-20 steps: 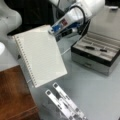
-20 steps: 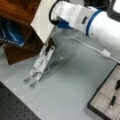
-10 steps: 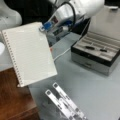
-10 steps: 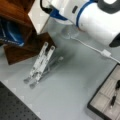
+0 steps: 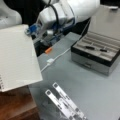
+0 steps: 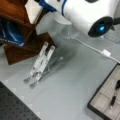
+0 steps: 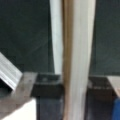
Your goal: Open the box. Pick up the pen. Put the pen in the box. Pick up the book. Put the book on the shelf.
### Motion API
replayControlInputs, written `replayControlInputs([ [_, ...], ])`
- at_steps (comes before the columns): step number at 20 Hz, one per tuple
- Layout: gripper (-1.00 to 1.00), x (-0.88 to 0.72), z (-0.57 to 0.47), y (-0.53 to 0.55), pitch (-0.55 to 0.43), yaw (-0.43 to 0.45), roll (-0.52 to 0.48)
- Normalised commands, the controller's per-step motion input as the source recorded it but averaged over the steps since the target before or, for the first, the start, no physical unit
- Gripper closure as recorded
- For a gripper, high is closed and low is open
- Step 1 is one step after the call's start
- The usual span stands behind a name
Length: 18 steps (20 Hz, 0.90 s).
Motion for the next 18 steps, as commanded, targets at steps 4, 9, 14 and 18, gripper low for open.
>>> replayControlInputs([
  [4, 1.0, -0.27, 0.03, -0.29, 0.016, 0.056, 0.19],
  [9, 1.0, -0.33, -0.01, -0.27, 0.002, 0.082, 0.205],
  [14, 1.0, -0.33, 0.0, -0.16, 0.04, 0.148, 0.194],
  [18, -1.0, -0.32, 0.02, -0.1, -0.002, 0.188, 0.213],
])
